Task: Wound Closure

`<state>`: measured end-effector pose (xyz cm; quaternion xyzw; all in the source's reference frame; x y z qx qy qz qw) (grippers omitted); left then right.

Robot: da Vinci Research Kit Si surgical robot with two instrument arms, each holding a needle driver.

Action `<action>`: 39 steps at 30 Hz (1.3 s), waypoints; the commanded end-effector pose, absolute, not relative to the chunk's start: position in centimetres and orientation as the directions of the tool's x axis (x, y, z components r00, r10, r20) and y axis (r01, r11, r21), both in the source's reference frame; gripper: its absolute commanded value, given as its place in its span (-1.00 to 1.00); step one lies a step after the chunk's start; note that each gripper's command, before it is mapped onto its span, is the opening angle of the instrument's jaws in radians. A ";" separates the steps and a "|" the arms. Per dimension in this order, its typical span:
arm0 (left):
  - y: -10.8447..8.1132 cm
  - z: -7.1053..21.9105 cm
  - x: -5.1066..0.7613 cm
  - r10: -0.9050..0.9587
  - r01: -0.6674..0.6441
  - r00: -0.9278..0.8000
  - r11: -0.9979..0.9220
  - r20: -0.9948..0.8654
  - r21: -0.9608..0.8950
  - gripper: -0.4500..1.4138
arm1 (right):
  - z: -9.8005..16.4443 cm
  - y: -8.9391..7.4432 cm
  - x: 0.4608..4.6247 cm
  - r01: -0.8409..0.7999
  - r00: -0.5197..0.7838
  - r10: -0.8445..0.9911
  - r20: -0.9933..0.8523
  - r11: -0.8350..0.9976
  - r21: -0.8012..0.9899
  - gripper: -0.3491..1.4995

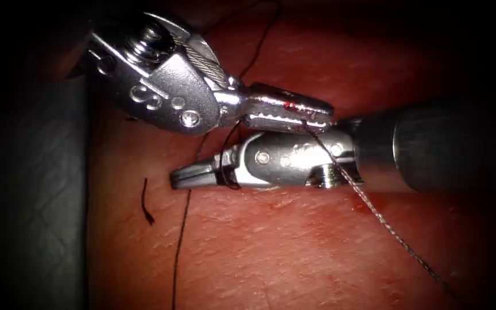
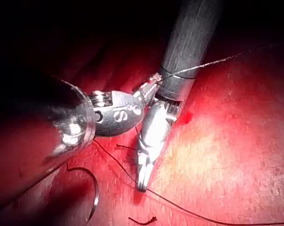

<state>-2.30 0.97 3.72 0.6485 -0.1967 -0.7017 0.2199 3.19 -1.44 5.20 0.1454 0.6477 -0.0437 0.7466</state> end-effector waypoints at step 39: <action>1.5 5.0 -1.84 -0.537 0.054 -0.042 -0.843 -0.842 0.535 -1.00 | 5.2 -1.4 3.04 0.317 -0.041 0.282 -0.959 0.913 0.255 0.22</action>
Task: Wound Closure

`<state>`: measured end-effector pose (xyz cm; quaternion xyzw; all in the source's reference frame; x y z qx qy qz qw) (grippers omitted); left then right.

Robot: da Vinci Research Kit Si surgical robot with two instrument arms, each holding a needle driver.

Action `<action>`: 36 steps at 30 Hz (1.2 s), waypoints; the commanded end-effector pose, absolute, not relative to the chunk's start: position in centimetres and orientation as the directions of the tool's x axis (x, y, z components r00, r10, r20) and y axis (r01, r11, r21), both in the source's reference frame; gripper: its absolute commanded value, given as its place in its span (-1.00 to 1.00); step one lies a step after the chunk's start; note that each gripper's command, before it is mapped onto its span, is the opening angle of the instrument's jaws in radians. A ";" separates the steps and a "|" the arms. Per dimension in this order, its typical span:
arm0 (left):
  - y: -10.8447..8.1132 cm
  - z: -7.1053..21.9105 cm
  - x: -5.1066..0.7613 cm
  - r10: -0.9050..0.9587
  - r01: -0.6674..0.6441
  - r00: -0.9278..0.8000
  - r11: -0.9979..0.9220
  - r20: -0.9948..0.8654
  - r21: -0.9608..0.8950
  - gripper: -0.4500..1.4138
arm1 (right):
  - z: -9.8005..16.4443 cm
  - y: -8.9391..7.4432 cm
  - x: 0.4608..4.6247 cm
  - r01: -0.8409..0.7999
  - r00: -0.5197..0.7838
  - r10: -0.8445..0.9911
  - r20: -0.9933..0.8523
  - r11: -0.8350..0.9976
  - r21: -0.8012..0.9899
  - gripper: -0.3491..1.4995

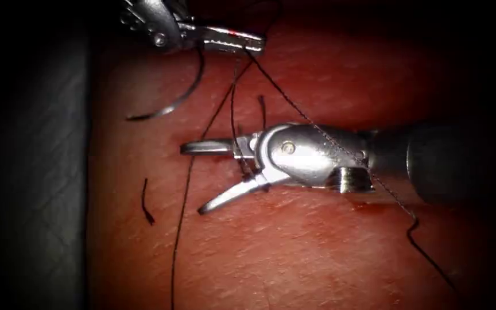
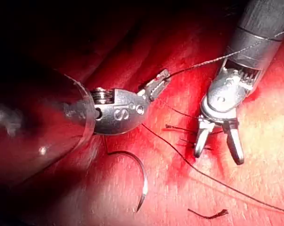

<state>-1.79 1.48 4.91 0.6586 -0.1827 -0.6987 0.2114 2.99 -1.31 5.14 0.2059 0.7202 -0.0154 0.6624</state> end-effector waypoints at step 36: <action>0.9 5.3 -1.46 -0.454 0.042 -0.030 -0.891 -0.891 0.453 -1.00 | 5.2 -1.0 2.71 0.272 -0.194 0.441 -0.876 0.882 0.384 0.14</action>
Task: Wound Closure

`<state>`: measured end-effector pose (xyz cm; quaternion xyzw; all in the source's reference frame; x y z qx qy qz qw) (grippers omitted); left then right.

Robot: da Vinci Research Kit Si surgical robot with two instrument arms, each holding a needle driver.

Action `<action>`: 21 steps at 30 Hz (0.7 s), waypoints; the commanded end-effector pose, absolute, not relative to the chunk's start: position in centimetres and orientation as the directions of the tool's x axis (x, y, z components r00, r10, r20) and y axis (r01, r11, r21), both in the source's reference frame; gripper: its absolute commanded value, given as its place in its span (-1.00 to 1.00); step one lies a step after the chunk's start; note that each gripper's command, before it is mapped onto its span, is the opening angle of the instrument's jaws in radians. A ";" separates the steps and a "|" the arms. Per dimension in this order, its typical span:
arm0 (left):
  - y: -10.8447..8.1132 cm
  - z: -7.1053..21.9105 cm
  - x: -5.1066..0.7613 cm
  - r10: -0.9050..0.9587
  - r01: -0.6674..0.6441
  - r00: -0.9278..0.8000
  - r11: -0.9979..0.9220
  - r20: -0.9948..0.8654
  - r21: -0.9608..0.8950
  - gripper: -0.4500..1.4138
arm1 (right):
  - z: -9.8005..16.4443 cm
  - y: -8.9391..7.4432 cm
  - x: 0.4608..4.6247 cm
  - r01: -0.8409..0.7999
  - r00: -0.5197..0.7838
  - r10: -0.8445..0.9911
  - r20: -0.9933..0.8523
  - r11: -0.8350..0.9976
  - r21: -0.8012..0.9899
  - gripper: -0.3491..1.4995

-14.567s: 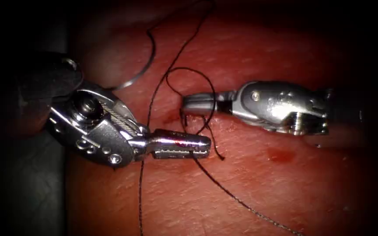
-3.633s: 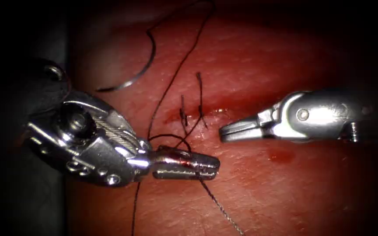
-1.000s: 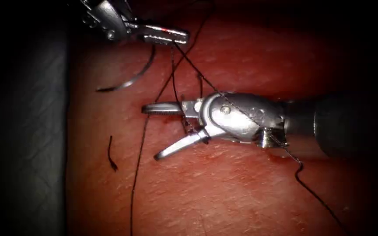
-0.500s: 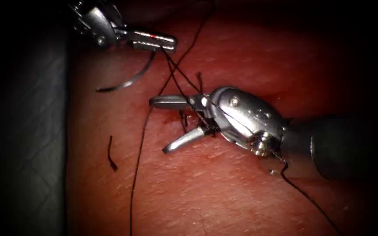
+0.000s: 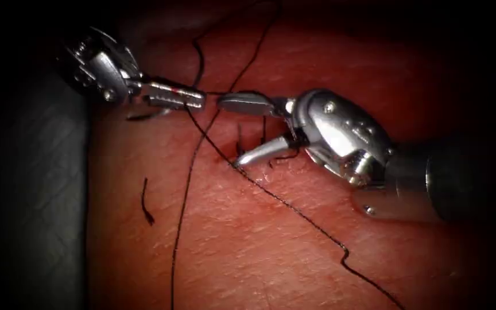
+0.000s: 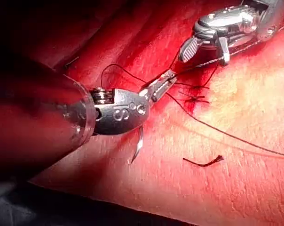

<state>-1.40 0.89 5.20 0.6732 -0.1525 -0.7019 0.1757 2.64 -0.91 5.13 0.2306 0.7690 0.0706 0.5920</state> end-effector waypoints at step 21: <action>0.4 5.5 -2.01 -0.429 0.025 -0.068 -0.903 -0.901 0.429 -1.00 | 5.2 -1.0 2.62 -0.036 -0.091 0.612 -0.786 0.786 0.617 -0.02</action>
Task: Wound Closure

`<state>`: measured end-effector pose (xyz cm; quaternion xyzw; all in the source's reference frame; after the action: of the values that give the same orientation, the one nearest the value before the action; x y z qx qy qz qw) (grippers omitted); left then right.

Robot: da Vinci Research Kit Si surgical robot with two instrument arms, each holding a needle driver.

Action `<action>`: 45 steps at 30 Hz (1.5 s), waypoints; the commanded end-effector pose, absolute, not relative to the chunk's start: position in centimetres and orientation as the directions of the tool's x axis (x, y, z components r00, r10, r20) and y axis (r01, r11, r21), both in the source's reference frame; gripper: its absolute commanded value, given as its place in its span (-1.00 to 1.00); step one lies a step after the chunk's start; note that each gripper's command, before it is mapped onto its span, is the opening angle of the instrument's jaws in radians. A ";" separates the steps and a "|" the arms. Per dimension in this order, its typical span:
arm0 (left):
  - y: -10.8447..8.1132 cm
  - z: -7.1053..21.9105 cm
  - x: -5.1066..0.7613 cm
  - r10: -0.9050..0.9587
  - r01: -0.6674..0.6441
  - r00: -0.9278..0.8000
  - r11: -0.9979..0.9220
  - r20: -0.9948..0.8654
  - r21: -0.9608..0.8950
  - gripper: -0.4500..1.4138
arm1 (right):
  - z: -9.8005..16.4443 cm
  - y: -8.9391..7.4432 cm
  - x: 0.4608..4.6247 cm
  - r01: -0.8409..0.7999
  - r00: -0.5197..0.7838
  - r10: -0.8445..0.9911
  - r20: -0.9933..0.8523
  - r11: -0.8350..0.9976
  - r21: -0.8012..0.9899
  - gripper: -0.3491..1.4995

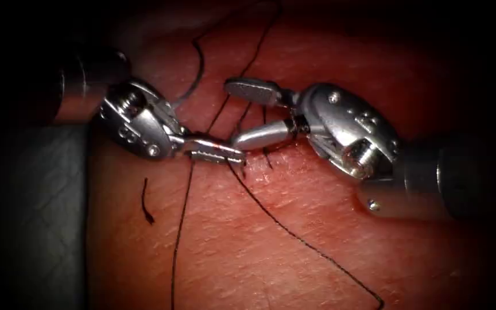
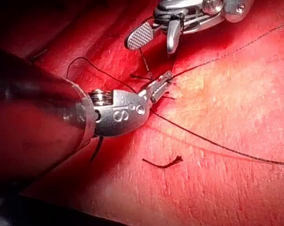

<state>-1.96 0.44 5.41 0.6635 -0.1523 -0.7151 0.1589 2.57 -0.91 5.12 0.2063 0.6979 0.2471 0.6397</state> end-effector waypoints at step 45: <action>0.2 5.3 -2.38 -0.168 -0.185 -0.389 -0.949 -0.906 0.256 -1.00 | 5.6 -1.3 2.57 -0.670 0.020 0.888 -0.459 0.353 0.653 0.49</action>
<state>-2.34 0.18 5.20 0.5524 -0.1601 -0.8181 -0.0051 2.50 -1.21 5.54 0.1256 0.4253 0.5565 0.7026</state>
